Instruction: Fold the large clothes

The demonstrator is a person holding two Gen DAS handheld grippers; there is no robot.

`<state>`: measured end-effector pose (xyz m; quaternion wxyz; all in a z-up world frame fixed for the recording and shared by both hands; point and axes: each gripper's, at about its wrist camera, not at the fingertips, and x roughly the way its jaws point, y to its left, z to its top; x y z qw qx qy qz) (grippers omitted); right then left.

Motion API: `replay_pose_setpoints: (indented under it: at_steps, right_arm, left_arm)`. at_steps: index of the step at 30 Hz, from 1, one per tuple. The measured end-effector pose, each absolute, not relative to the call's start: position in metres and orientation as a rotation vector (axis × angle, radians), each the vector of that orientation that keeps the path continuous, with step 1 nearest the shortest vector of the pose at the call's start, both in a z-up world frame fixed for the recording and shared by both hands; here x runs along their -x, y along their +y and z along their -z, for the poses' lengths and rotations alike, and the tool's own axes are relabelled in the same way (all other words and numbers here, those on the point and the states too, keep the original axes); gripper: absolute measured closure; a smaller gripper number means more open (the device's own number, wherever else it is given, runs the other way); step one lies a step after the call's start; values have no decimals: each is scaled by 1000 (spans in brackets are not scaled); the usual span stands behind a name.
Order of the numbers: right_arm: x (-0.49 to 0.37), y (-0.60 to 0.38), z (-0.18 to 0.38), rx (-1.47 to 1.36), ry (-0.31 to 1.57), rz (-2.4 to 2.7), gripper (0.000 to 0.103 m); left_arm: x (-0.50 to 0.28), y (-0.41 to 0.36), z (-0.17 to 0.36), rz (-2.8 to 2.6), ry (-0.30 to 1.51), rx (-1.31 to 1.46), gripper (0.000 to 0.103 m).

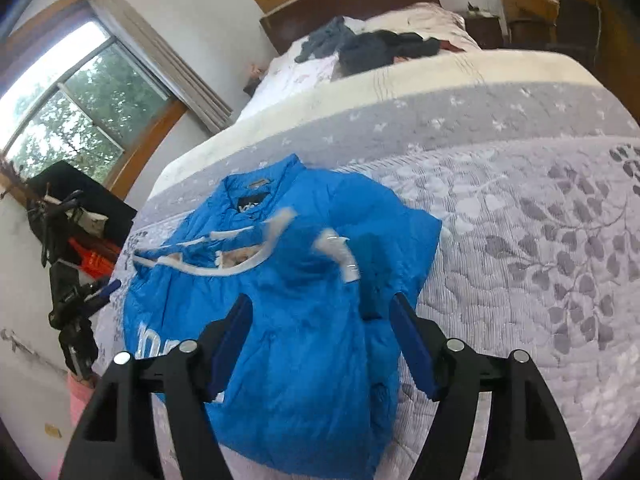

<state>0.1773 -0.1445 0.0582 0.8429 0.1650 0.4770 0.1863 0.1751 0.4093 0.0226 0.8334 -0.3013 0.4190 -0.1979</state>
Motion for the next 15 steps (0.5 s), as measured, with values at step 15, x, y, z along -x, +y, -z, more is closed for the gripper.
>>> replay_pose_setpoints:
  at_steps: [15]
  right_arm:
    - [-234,-78,-28,25,1010,-466,21]
  left_arm:
    - [-224,356,-4,486,908,226,44]
